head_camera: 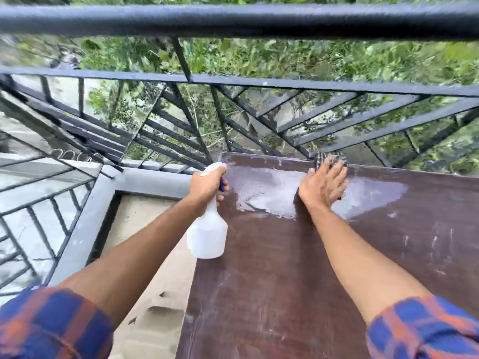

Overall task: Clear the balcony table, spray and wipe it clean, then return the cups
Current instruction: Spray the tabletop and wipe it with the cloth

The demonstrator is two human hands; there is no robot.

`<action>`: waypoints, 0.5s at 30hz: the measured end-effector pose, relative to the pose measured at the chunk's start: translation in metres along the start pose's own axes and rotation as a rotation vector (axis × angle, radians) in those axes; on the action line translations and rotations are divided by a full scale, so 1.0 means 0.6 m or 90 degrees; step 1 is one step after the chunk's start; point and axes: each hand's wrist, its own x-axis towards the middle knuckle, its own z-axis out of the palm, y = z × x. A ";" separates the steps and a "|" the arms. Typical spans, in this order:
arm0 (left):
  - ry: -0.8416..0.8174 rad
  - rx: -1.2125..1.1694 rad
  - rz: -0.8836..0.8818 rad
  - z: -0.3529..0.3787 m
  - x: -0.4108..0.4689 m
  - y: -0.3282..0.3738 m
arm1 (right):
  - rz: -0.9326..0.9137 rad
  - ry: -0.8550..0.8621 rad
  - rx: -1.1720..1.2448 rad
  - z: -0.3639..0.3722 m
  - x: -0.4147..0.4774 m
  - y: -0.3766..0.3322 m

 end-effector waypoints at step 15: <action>0.075 -0.021 -0.035 -0.154 -0.023 -0.078 | -0.580 -0.207 -0.116 0.128 -0.200 -0.264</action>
